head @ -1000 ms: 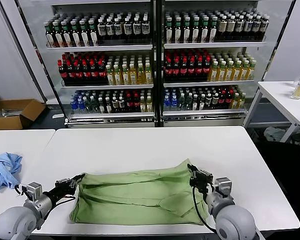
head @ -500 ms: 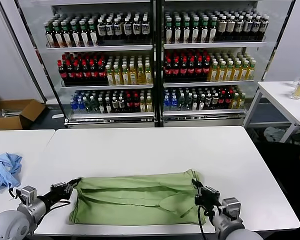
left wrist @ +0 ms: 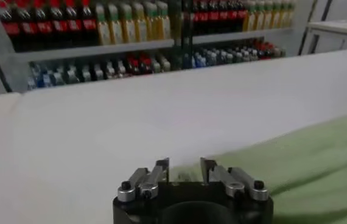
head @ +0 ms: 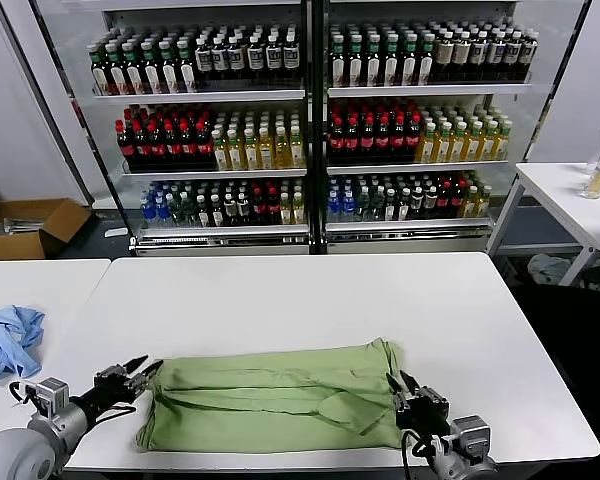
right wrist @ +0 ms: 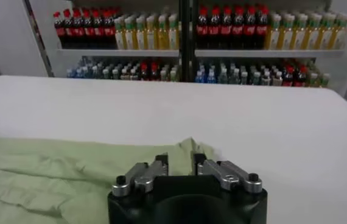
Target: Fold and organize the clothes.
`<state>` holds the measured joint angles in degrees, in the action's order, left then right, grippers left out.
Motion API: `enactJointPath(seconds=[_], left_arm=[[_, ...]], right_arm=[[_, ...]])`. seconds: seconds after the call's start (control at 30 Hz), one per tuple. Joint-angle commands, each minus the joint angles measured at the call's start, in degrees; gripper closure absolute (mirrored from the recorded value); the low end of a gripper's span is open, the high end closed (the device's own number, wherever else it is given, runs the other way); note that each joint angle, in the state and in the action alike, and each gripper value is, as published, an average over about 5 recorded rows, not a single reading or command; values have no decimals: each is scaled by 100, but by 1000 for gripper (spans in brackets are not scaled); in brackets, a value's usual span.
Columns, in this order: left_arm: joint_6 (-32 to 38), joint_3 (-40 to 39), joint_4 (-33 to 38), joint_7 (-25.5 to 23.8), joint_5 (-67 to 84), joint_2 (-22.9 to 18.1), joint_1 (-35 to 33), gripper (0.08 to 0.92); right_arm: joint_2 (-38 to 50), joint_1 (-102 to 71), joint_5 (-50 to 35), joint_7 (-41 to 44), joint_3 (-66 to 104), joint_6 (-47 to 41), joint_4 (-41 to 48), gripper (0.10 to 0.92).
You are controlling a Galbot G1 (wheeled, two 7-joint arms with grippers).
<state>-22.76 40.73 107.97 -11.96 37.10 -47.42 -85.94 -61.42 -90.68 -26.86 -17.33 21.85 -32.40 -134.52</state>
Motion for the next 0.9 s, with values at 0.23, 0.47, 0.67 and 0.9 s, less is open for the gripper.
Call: enactJointPath(seconds=[0.23, 0.47, 0.67, 0.9], left_arm=[[-72, -862, 1449, 3525, 67, -1156, -591, 350], [-192, -1280, 1138, 4252, 260, -1350, -302, 191], [-356, -1452, 1011, 4445, 411, -1359, -163, 177], [-532, -1423, 1132, 4560, 626, -1336, -178, 204]], right_arm=[[-152, -219, 667, -20, -140, 26, -70, 386], [-180, -217, 818, -18, -250, 53, -27, 218], [-199, -239, 874, -14, -290, 60, -24, 203], [-212, -205, 880, -19, -291, 61, 15, 203]])
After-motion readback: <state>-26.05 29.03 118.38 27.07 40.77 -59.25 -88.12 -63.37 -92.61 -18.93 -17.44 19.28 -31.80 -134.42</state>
